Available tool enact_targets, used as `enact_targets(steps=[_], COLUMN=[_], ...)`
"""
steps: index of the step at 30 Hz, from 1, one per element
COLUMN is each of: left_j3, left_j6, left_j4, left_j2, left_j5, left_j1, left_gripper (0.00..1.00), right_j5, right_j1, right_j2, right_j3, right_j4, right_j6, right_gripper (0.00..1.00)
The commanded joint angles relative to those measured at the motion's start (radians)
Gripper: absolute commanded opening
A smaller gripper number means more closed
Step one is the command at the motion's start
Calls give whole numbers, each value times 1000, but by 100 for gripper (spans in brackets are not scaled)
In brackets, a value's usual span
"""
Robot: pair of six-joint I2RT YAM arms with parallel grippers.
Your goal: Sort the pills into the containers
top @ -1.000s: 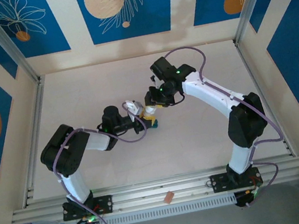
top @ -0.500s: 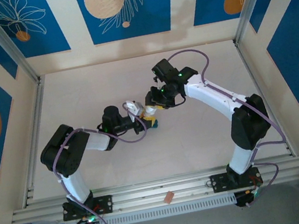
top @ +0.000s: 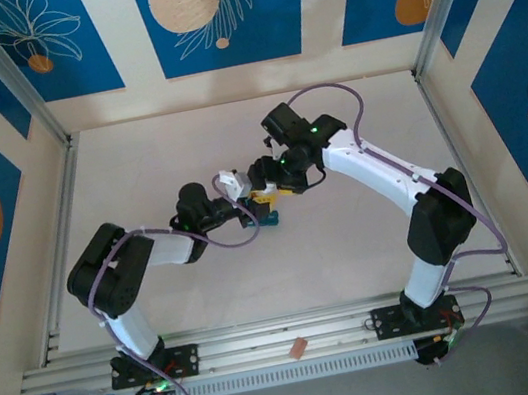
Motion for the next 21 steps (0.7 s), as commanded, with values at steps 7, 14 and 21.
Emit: enact_targets(steps=[7,14,21], left_j3=[17,24,43], left_j6=[-16,-30,-90], left_j4=[89,92,112], left_j2=[-7,6,18], left_j5=[16,44,121], left_j1=[-8,-7,-2], left_gripper=[0,0,0], right_j5=[-53,-134,-224], right_j1=[-35,-66,-141], right_j2=[-68,-143,-265], right_j3=[94,80,1], right_j4=[-72,-47,65], right_j6=[-116,-212,-332], right_gripper=[87,90,82])
